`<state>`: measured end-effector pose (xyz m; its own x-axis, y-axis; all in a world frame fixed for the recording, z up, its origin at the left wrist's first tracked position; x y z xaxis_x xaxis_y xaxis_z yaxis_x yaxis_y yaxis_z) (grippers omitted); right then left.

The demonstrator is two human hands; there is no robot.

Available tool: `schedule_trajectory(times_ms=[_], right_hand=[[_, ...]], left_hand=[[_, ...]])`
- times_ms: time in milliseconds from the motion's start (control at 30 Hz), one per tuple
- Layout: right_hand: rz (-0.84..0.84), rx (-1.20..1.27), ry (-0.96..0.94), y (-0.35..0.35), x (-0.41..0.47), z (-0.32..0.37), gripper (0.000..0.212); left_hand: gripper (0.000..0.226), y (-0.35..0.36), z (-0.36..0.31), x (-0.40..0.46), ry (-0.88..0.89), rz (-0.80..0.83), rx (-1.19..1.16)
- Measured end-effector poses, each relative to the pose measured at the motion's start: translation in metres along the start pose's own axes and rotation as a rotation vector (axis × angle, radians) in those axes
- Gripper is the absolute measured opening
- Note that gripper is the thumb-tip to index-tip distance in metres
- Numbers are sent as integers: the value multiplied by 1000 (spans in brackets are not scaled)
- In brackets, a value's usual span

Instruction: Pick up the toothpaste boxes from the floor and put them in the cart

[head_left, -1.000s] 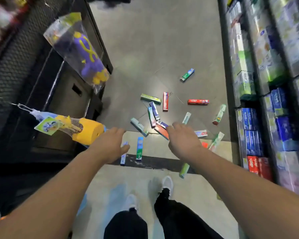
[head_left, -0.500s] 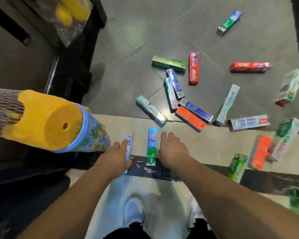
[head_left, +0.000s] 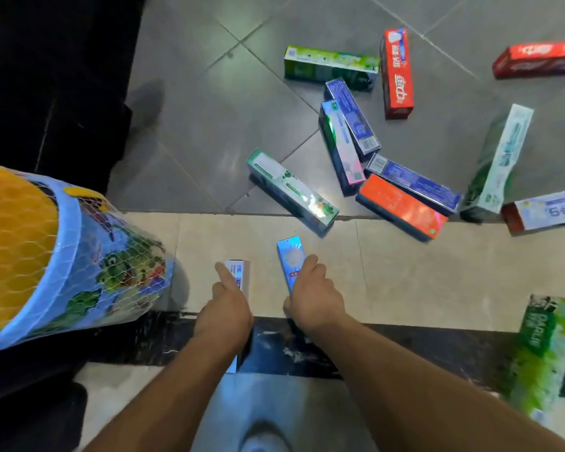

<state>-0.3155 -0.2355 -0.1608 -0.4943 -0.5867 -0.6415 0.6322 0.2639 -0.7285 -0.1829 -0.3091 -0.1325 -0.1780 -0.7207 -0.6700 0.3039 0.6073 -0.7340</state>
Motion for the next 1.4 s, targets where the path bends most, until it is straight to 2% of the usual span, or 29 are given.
schedule_trajectory(times_ms=[67,167,300,433,667,867,1000,1167,1400], right_hand=[[18,12,4,-3,0,-4,67],[37,9,4,-21,-10,-13,61],[21,74,9,-83,-58,-15,54],[8,208,-19,-180,-125,-2,53],[-71,250,20,-398,-283,5,62],[-183,206,93,-558,-428,-6,35],[-269,212,191,-627,-512,-17,32],[-457,282,345,-676,-598,-40,33],[-672,315,598,-667,-740,-99,37]], left_hand=[[83,-1,-1,-1,-8,-17,24],[68,-16,1,-7,27,-36,-60],[38,-73,1,-47,100,-65,-130],[41,-165,-15,-114,160,-107,-102],[53,-374,-34,-278,248,-131,-85],[45,-542,-59,-429,393,-203,-9],[39,-619,-82,-509,534,-284,37],[40,-663,-119,-586,741,-389,163],[37,-640,-194,-711,1151,-422,417]])
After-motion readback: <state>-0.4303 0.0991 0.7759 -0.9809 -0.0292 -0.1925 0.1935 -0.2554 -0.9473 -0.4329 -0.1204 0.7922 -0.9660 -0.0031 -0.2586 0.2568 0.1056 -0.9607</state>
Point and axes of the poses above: each hand's wrist, its own x-axis towards the middle knuckle, its own y-axis out of the palm, z = x × y, the point moved 4 cm from there along x, towards the middle knuckle, and after that the axes turned 3 degrees about -y, right-handed, at the moved point
